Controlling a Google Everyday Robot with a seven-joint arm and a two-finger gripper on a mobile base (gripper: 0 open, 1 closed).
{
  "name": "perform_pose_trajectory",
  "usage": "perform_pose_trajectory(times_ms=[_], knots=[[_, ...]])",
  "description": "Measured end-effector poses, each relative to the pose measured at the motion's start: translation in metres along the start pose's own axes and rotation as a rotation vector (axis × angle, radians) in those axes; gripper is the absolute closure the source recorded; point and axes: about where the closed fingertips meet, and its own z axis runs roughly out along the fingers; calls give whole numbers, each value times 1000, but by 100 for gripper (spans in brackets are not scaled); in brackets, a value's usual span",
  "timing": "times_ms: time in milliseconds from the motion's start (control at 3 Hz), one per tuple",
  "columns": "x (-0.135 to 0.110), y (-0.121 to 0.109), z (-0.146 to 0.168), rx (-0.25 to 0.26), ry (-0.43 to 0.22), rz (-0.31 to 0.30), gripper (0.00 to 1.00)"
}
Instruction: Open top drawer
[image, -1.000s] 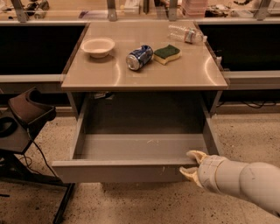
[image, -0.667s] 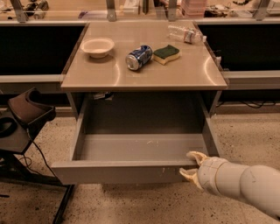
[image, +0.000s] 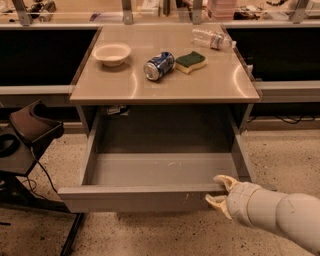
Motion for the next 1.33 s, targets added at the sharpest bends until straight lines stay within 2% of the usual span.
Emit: perform_pose_trajectory(times_ms=[1333], knots=[[5, 9, -7, 13, -14, 13, 100]])
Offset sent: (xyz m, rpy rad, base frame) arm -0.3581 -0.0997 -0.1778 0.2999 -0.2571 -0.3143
